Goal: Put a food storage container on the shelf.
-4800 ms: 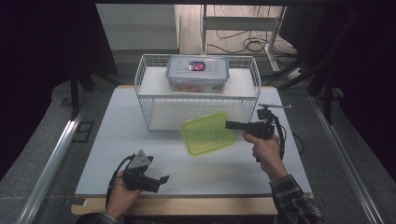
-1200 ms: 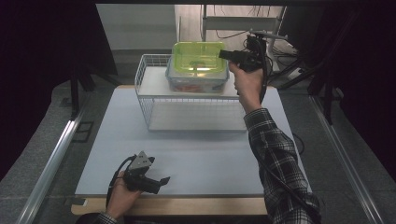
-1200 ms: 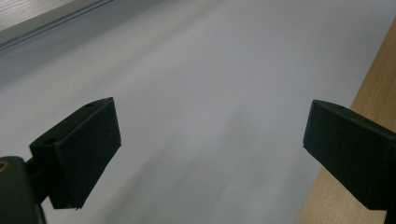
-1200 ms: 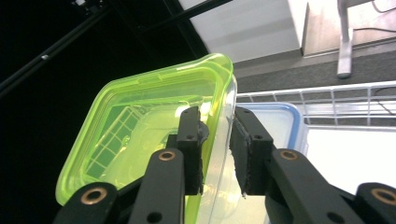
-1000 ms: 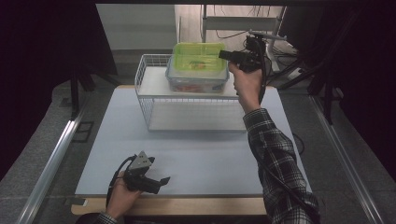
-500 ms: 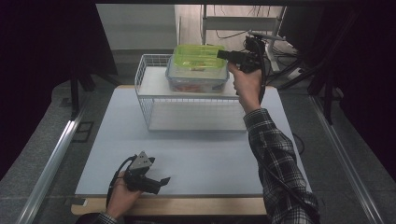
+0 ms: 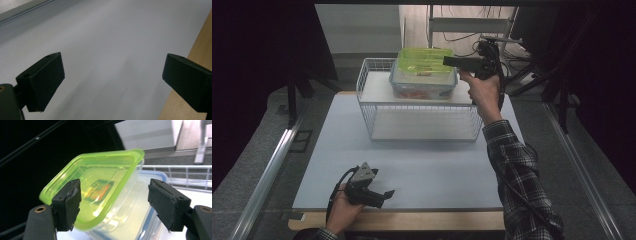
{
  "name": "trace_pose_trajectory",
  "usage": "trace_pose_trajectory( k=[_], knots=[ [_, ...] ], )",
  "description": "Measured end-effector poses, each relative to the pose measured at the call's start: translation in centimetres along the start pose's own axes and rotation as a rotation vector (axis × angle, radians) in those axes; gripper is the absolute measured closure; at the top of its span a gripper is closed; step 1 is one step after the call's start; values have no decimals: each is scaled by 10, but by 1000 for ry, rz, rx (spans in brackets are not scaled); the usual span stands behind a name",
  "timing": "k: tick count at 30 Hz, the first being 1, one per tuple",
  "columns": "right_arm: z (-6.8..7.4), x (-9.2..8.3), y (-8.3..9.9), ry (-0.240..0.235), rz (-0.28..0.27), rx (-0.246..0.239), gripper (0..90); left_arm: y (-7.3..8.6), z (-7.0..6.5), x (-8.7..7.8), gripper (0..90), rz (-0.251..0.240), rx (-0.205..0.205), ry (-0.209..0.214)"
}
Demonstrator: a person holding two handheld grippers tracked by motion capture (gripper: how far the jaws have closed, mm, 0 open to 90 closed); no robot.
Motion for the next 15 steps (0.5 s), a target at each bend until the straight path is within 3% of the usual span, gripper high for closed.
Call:
trace_pose_trajectory(
  k=[4, 10, 15],
  knots=[
    [1, -4, 4, -27, 12, -16, 220, 0, 0, 0, 39, 0, 0, -1],
    [3, -10, 10, -11, 0, -76, 157, 0, 0, 0, 39, 4, 2, -1],
    [6, -13, 15, -25, -5, -111, 123, 0, -1, 1, 39, 3, 1, 0]
  ],
)
Point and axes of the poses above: each handheld gripper's, and its own axes: x roughly forward along the jaws, y roughly out of its underside, z roughly to its left, the point moved 2 cm from there along x, roughly forward along the jaws, and after that the axes turned 10 degrees about z, right-handed, at the moved point
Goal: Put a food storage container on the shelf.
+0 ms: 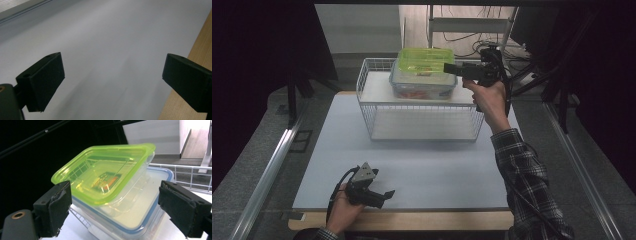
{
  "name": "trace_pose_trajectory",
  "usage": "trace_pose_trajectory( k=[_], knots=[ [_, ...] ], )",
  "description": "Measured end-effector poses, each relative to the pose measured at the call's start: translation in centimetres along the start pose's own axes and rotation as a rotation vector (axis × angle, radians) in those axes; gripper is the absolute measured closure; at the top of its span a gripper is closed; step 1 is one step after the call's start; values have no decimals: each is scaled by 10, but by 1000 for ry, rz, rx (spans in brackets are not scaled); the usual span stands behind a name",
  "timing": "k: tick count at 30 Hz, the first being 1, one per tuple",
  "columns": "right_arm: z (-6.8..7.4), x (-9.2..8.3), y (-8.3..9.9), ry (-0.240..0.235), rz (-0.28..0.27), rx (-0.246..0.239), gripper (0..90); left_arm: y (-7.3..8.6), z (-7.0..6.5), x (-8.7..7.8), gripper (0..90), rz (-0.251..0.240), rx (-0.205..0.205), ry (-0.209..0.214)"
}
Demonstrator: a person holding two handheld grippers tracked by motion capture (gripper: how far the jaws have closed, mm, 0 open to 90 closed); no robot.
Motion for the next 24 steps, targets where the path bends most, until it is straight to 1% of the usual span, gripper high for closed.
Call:
trace_pose_trajectory(
  k=[3, 5, 8, 12, 17, 21, 24],
  knots=[
    [3, 1, 4, 17, 6, -26, 101, 0, 0, 0, 39, -1, 1, -2],
    [4, 1, 7, 15, 6, -49, 90, 0, 0, 0, 39, -1, 0, -2],
    [5, 0, 11, 7, 8, -70, 83, 0, 0, 0, 39, 0, 1, -2],
    [6, -2, 14, -3, 6, -70, 75, 0, 0, 0, 39, -1, 1, -2],
    [6, -4, 20, -16, 18, -88, 59, 0, 0, 0, 39, -2, 2, -3],
    [6, -3, 27, 10, 43, -130, 48, 0, 0, 0, 39, -1, 2, -2],
    [6, -2, 32, 11, 52, -143, 46, 0, 0, 0, 40, -3, 2, -2]
  ],
)
Point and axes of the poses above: each handheld gripper's, and its own axes: x roughly forward along the jaws, y roughly out of its underside, z roughly to its left, the point moved 2 cm from there along x, roughly forward along the jaws, and after that the axes turned 10 degrees about z, right-handed, at the moved point
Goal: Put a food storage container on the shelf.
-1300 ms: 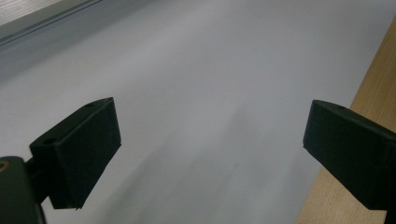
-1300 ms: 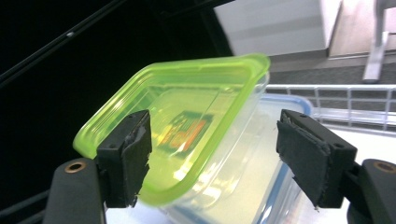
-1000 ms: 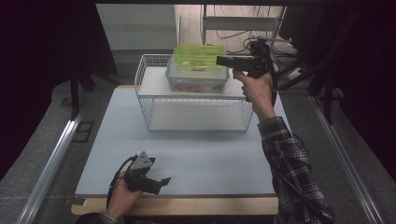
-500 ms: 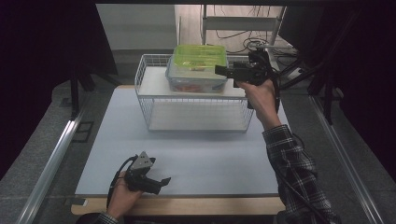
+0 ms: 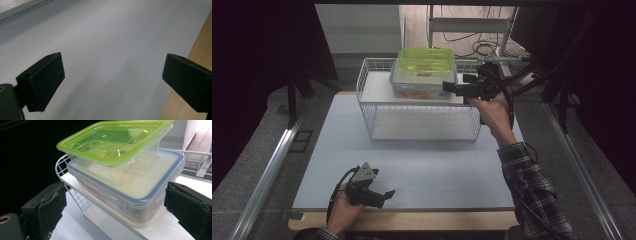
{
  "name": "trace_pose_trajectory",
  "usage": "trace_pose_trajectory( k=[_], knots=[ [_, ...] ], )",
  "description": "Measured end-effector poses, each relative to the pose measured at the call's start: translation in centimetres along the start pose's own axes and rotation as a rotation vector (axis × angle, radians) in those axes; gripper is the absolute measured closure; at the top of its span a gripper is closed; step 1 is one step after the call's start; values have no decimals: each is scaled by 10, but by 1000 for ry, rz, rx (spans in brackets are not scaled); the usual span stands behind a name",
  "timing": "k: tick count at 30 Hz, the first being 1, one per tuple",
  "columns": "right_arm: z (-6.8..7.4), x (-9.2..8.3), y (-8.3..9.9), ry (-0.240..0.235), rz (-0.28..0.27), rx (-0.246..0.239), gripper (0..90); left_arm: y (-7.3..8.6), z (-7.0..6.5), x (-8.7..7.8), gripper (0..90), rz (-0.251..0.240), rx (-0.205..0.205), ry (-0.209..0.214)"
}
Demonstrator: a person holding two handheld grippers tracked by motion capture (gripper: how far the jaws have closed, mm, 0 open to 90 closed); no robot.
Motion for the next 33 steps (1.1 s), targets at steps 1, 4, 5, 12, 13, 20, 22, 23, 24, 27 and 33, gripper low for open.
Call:
trace_pose_trajectory(
  k=[1, 4, 5, 12, 13, 20, 22, 23, 24, 27, 33],
  knots=[
    [0, 0, 2, -5, 1, -2, 45, 0, 0, 0, 40, -2, 0, -1],
    [-1, 2, 6, -7, 11, -13, 44, 0, 0, 0, 40, -1, 1, 0],
    [-1, 2, 8, -5, 13, -13, 44, 0, 0, 0, 40, -1, 0, 0],
    [-1, 2, 18, 1, 21, -31, 44, 0, 0, 0, 41, -2, 1, 1],
    [-1, 2, 19, 2, 23, -35, 44, 0, 0, 0, 41, -2, 1, 1],
    [-2, 6, 33, 20, 55, -61, 39, 0, 0, 0, 43, 1, 1, 3],
    [-2, 6, 36, 18, 59, -58, 36, 0, 0, 0, 43, 1, 2, 4],
    [-2, 6, 37, 21, 59, -61, 30, 0, 0, 0, 44, 3, 4, 2],
    [-2, 6, 39, 27, 59, -65, 20, 0, 0, 0, 43, 3, 4, 2],
    [-2, 6, 44, 66, 57, -82, 0, 0, 0, 0, 44, 4, 4, 2],
    [-3, 6, 55, 67, 71, -79, 0, 0, 0, 0, 44, 5, 5, 2]
  ],
)
Point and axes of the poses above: each handheld gripper's, and its own axes: x roughly forward along the jaws, y roughly out of its underside, z roughly to its left, the point moved 2 cm from there along x, roughly forward along the jaws, and after that the axes turned 10 degrees about z, right-handed, at the moved point
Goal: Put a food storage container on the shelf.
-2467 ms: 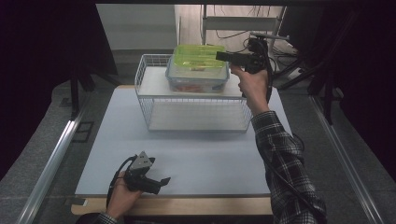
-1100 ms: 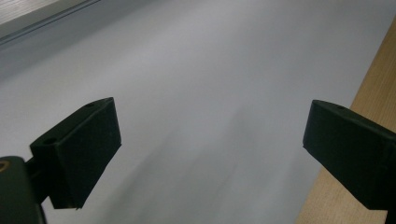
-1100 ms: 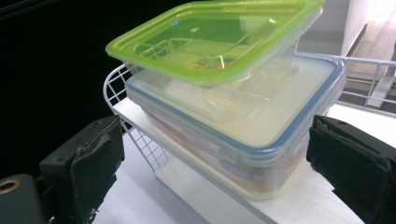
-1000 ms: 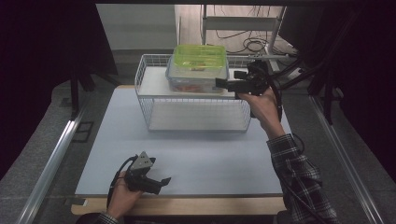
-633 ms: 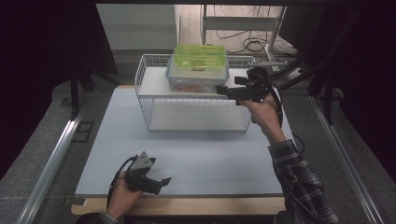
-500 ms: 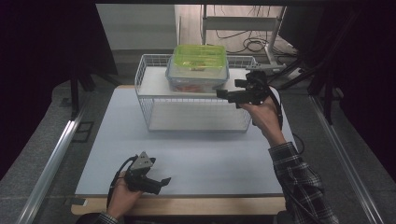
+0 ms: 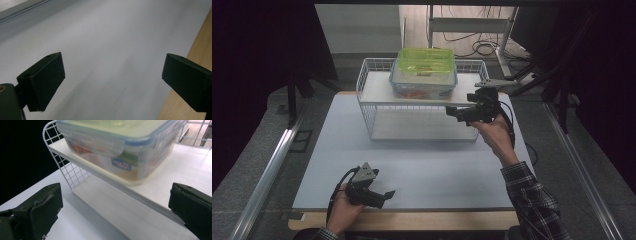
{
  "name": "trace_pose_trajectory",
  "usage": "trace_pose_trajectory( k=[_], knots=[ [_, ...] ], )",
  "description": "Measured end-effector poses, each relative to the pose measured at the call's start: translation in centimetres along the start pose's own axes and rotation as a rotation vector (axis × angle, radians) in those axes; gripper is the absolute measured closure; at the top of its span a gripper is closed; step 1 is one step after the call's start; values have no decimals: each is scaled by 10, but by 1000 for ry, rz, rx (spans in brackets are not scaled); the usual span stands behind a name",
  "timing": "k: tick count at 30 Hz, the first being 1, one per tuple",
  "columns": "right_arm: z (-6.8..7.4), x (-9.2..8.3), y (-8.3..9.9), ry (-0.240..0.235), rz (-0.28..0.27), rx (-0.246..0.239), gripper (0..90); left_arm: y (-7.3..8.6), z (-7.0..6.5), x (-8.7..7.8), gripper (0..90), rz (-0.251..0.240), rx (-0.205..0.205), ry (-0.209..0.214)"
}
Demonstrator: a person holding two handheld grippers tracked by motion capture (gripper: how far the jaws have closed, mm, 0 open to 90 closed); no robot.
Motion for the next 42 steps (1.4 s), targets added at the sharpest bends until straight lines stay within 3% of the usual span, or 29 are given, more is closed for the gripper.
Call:
trace_pose_trajectory(
  k=[8, 17, 22, 42],
  knots=[
    [0, 3, 15, -7, 14, 7, 0, 0, 0, 1, 44, 1, -3, 3],
    [7, 4, 29, 11, 23, -44, 0, 0, 0, 1, 43, 4, -1, 3],
    [10, 10, 41, 23, 56, -72, 0, 0, 0, 0, 43, 2, -4, 1],
    [12, 25, 80, 50, 126, -92, 13, 0, 0, 1, 41, 6, -9, 4]
  ],
)
Point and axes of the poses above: each handheld gripper's, and its own axes: x roughly forward along the jaws, y roughly out of its underside, z roughly to its left, the point moved 2 cm from there along x, roughly forward along the jaws, and after that the axes turned 10 degrees about z, right-handed, at the moved point
